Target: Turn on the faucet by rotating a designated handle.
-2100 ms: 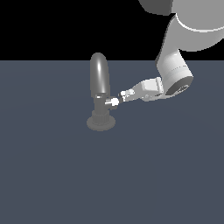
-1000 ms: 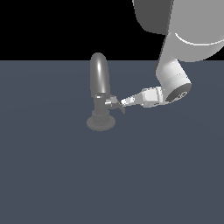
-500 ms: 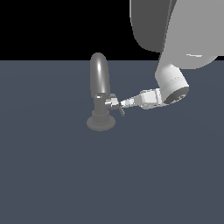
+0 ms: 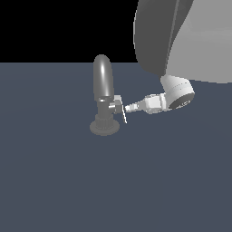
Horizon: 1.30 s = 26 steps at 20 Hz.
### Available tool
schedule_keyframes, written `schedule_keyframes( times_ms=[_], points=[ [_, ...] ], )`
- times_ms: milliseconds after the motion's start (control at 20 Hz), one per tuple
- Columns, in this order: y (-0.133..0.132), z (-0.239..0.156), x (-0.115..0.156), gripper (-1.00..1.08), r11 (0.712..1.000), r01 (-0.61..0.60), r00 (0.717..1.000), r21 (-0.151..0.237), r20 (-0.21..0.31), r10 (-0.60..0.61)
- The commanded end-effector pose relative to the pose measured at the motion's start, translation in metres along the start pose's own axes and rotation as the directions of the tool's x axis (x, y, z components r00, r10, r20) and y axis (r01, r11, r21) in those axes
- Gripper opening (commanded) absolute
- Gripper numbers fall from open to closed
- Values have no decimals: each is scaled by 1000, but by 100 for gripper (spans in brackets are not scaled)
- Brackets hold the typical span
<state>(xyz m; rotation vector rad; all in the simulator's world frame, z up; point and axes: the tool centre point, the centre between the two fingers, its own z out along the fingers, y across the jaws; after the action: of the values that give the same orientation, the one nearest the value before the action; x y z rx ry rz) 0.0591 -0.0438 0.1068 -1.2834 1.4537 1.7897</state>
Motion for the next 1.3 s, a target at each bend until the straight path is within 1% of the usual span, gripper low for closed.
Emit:
schedule_keyframes(
  times_ms=[0,550,1250],
  points=[
    [-12,8,30,-100,999,-42,999,1,9,42],
    [-24,8,44,-100,998,-56,998,2,13,56],
    [-33,8,55,-100,998,-66,998,3,16,66]
  ],
)
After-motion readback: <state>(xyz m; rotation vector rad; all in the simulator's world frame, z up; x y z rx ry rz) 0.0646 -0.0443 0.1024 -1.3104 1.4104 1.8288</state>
